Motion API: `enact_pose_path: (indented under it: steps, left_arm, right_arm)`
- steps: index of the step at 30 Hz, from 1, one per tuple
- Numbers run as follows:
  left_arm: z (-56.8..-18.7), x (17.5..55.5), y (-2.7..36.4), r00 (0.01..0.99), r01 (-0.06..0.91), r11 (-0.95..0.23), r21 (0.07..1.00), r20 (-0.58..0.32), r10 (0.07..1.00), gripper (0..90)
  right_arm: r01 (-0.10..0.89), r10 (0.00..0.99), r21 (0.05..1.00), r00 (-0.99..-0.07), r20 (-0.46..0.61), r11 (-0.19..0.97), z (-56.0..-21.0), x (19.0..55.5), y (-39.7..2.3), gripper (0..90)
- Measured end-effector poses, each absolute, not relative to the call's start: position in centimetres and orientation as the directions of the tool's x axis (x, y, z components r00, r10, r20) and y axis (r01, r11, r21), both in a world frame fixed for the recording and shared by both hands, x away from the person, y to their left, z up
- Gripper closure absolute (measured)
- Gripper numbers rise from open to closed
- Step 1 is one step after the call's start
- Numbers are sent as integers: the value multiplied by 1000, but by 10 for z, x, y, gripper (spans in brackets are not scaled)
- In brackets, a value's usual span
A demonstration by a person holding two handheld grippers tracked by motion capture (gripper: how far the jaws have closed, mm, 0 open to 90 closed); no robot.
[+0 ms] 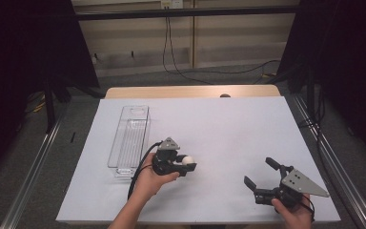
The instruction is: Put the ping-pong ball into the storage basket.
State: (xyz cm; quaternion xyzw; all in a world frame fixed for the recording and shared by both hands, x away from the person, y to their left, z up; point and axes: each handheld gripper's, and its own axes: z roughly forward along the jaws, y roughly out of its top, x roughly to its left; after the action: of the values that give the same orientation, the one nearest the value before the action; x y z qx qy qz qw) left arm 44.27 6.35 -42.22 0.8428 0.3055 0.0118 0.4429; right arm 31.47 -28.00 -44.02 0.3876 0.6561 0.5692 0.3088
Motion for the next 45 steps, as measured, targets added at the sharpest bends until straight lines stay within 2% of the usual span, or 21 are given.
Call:
enact_pose_path:
  steps: [45]
  left_arm:
    - [-411,448,80,791,521,-382,763,-262,553,512]
  right_arm:
    - [163,859,986,-509,54,35,-441,315,-283,22]
